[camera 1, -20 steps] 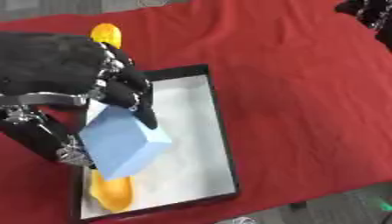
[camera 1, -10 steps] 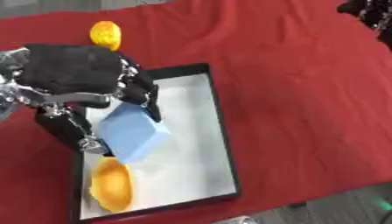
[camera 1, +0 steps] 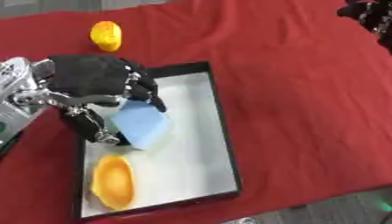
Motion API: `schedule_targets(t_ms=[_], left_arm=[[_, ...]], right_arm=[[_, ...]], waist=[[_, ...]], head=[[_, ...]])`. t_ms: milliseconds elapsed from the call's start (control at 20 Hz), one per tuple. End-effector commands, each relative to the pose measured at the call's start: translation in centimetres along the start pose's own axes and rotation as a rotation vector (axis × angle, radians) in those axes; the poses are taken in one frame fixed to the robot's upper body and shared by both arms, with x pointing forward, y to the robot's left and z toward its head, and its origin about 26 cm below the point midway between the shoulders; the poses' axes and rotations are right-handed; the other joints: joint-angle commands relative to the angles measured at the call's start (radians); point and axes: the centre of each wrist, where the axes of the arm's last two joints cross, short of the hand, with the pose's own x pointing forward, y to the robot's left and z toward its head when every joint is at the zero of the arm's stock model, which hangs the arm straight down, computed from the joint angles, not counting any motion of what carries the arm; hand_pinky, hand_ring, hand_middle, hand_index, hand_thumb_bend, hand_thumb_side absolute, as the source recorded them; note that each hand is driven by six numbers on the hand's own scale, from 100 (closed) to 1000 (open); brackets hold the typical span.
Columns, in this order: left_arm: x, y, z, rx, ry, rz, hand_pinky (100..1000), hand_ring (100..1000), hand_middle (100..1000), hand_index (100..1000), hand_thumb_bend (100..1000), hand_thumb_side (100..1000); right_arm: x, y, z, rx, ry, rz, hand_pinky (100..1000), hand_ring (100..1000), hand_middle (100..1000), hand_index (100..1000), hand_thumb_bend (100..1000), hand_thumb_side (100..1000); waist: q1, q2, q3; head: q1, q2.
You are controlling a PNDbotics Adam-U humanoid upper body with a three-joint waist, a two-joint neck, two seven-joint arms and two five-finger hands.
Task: Pick up objects on the table and place them in the box.
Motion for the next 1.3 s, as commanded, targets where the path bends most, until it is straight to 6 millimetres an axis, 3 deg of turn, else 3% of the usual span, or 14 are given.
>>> schedule_targets(t_ms=[50, 100, 150, 200, 350, 750, 800, 850, 1000, 1050, 1300], left_arm=[[-0.6, -0.7, 0.4, -0.109, -0.031, -0.051, 923, 876, 844, 929, 303, 647], [-0.6, -0.6, 0.5, -0.104, -0.031, -0.054, 923, 876, 844, 929, 303, 647], [-0.6, -0.5, 0.6, -0.101, -0.025, -0.059, 955, 899, 852, 930, 419, 880], [-0.6, -0.4, 0.6, -0.1, -0.018, -0.064, 967, 906, 857, 936, 464, 923], [-0.6, -0.2, 0.8, -0.097, 0.0, -0.076, 977, 915, 861, 941, 509, 939], [0.4, 1.0, 1.2, -0.077, -0.009, -0.083, 976, 912, 859, 940, 506, 930], [0.5, 1.5, 1.3, -0.059, -0.014, -0.092, 959, 895, 846, 936, 441, 828], [0.6, 2.1, 1.7, -0.029, -0.018, -0.103, 956, 893, 845, 936, 420, 802], [1.5, 3.9, 3.1, 0.074, -0.02, -0.123, 949, 884, 838, 936, 362, 771], [1.9, 4.4, 3.5, 0.1, -0.017, -0.122, 941, 874, 832, 937, 278, 759], [3.6, 6.6, 6.6, 0.252, 0.036, -0.114, 918, 849, 816, 930, 134, 654]], right_arm=[[0.9, -0.3, -0.2, 0.009, -0.012, 0.03, 993, 747, 695, 858, 100, 639], [0.9, -0.3, -0.2, 0.008, -0.011, 0.03, 993, 747, 695, 858, 100, 639], [0.8, -0.3, -0.2, 0.009, -0.009, 0.031, 993, 748, 695, 858, 100, 639], [0.8, -0.3, -0.1, 0.01, -0.008, 0.031, 993, 748, 695, 858, 100, 640], [0.7, -0.3, -0.1, 0.01, -0.003, 0.032, 993, 748, 695, 858, 100, 641], [0.5, -0.3, 0.1, 0.01, 0.007, 0.039, 993, 748, 695, 858, 100, 642], [0.5, -0.4, 0.2, 0.009, 0.011, 0.041, 993, 748, 695, 859, 100, 641], [0.5, -0.4, 0.3, 0.007, 0.014, 0.042, 993, 748, 695, 859, 100, 639], [0.5, -0.5, 0.4, 0.004, 0.018, 0.045, 993, 747, 695, 859, 100, 637], [0.6, -0.6, 0.4, 0.003, 0.018, 0.045, 993, 747, 695, 858, 100, 635], [1.0, -0.9, 0.5, -0.014, 0.003, 0.044, 993, 747, 695, 859, 100, 625]], waist=[[-0.022, 0.004, -0.003], [-0.022, 0.003, -0.002], [-0.022, 0.003, -0.001], [-0.022, 0.002, -0.001], [-0.022, 0.0, 0.0], [-0.02, -0.004, 0.002], [-0.018, -0.008, 0.005], [-0.016, -0.011, 0.007], [-0.011, -0.016, 0.012], [-0.01, -0.016, 0.013], [-0.006, -0.014, 0.016]], head=[[0.003, -0.011], [0.002, -0.011], [0.002, -0.011], [0.002, -0.01], [0.002, -0.012], [0.001, -0.009], [-0.002, -0.009], [-0.004, -0.009], [-0.009, -0.013], [-0.011, -0.015], [-0.022, -0.022]])
